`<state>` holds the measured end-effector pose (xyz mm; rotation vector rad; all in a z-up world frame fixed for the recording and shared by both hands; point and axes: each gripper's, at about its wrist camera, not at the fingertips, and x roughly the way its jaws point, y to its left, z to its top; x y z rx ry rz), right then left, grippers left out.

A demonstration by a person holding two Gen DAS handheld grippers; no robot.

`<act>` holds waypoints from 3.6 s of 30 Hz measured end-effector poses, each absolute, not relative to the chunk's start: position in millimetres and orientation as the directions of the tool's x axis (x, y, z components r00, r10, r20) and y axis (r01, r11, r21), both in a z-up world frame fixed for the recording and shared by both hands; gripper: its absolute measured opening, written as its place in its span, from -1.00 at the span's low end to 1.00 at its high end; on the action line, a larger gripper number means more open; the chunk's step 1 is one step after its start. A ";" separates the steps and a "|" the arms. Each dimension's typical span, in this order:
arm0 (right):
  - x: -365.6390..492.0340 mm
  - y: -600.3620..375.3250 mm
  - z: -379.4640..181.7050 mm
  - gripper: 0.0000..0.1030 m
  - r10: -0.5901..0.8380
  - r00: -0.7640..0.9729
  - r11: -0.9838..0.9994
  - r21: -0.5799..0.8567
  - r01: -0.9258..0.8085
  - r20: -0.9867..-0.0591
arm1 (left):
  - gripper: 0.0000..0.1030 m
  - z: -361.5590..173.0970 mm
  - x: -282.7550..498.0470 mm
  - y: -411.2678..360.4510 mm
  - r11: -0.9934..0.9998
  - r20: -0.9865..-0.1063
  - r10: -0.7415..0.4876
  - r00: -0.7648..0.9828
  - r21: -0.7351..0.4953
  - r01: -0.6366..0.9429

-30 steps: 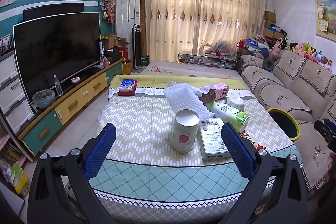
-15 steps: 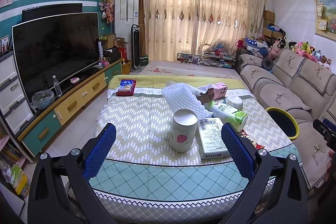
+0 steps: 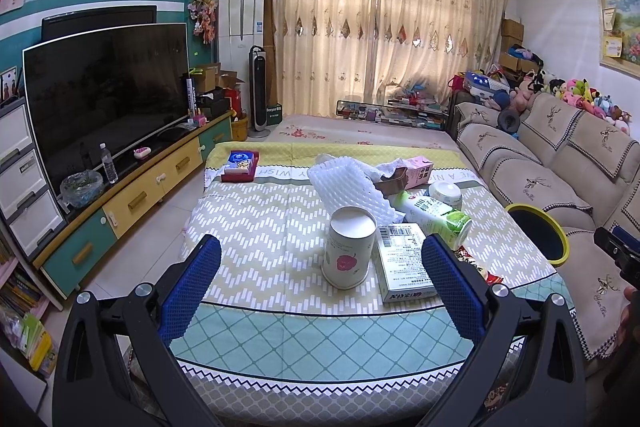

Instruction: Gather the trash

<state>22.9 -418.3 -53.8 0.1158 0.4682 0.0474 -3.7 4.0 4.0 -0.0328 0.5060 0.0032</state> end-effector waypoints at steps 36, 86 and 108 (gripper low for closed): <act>26.5 -415.8 -60.7 0.88 0.080 0.882 0.992 0.128 -0.023 -0.465 | 0.92 -0.9 -0.5 2.4 0.999 -0.505 -0.018 0.863 -0.037 0.000; 226.3 -316.5 -150.2 0.68 0.277 0.665 0.944 0.066 -0.324 -0.694 | 0.92 -31.3 32.3 7.9 0.998 -0.574 -0.043 0.818 -0.056 0.013; 227.5 -314.4 -125.8 0.01 0.354 0.676 0.919 0.105 -0.381 -0.646 | 0.92 -36.7 38.1 3.5 0.998 -0.582 -0.052 0.812 -0.056 0.025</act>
